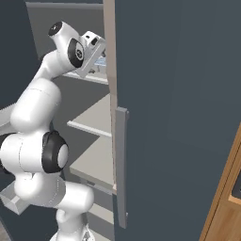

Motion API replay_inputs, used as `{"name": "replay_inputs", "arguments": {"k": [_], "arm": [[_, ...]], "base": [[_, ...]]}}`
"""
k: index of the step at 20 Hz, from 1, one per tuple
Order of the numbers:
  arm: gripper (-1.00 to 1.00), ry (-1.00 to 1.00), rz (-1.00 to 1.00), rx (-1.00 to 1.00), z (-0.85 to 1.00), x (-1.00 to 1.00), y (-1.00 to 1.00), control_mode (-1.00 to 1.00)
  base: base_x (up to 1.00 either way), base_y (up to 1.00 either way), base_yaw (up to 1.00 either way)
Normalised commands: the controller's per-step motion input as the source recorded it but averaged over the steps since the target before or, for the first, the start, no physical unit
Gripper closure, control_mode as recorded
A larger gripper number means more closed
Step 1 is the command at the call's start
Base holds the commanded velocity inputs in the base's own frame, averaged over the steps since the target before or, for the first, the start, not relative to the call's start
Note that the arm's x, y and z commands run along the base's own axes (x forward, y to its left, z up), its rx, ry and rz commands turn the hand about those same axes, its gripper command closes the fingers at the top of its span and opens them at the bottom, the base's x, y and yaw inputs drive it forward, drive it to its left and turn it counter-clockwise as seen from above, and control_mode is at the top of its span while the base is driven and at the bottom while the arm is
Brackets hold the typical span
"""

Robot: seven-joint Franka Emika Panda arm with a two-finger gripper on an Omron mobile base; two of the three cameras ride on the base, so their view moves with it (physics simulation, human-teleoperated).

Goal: Open the freezer door, pick up the ice cube tray from the freezer, and place it on the dining counter.

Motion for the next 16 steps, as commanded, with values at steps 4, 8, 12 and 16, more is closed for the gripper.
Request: {"name": "replay_inputs", "arguments": {"k": [4,8,12,16], "arm": [[-1.0,0.0,0.0,0.0,0.0,0.32,-0.03,-1.0],[-1.0,0.0,0.0,0.0,0.0,0.27,-0.03,-1.0],[-1.0,0.0,0.0,0.0,0.0,0.26,-0.03,-1.0],[-1.0,0.0,0.0,0.0,0.0,0.06,-0.01,-1.0]], "base": [[0.0,0.0,0.0],[0.0,0.0,0.0],[0.0,0.0,0.0],[0.0,0.0,0.0]]}}
